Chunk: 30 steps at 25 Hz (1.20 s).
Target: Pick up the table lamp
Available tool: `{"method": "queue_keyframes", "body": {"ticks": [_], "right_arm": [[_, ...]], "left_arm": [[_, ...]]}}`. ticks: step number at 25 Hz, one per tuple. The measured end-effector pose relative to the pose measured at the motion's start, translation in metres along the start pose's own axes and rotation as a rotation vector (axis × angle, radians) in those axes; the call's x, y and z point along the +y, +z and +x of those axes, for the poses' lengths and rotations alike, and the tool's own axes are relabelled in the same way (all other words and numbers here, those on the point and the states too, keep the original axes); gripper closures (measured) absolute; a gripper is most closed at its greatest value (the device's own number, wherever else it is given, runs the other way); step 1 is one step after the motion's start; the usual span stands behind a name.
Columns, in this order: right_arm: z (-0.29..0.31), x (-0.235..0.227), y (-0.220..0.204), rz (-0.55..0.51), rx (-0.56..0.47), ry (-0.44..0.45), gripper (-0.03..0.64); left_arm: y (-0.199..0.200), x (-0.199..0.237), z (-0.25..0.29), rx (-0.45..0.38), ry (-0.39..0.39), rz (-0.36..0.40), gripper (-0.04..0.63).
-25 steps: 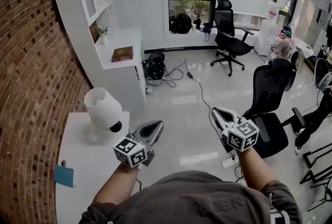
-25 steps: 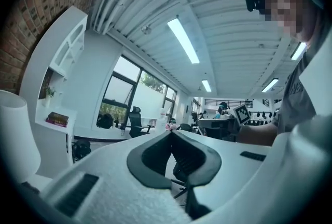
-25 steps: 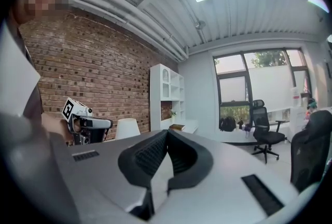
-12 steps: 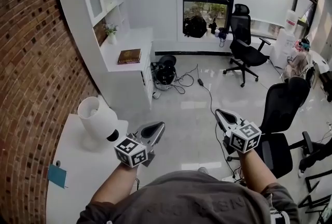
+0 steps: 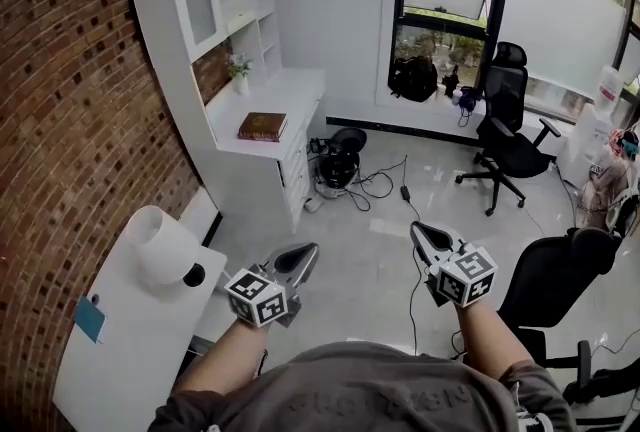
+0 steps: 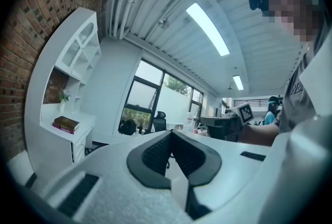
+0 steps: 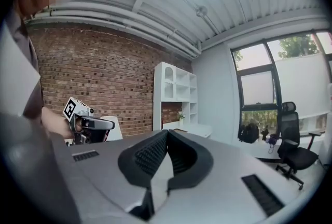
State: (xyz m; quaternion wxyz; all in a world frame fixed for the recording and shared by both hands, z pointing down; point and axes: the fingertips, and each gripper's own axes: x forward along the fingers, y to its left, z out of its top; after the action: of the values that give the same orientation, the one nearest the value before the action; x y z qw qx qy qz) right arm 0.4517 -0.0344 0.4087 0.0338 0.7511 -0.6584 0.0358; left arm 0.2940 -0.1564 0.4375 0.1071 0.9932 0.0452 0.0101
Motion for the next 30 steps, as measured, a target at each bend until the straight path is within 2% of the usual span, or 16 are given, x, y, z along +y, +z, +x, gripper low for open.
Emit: {"method": "queue_keyframes", "body": {"ticks": [7,18,22,28,29,30], "right_arm": [[0.025,-0.033,-0.018,0.025,0.019,-0.015,0.623],[0.053,-0.028,-0.019,0.04,0.031,-0.208,0.623],[0.057,-0.022,-0.019,0.037,0.046,-0.218,0.623],[0.06,-0.026,-0.009,0.024,0.049,-0.194,0.623],[0.061,-0.027,-0.009,0.021,0.05,-0.182,0.623],[0.063,-0.028,-0.009,0.018,0.051,-0.167,0.623]], "left_arm": [[0.003,0.017,0.05,0.03,-0.033,0.001,0.594],[0.012,0.076,0.063,0.073,-0.219,0.026,0.594],[0.009,0.08,0.062,0.073,-0.246,0.025,0.592],[0.013,0.08,0.06,0.036,-0.232,-0.005,0.592],[0.012,0.078,0.06,0.035,-0.228,-0.006,0.575],[0.01,0.077,0.061,0.034,-0.22,-0.004,0.522]]}}
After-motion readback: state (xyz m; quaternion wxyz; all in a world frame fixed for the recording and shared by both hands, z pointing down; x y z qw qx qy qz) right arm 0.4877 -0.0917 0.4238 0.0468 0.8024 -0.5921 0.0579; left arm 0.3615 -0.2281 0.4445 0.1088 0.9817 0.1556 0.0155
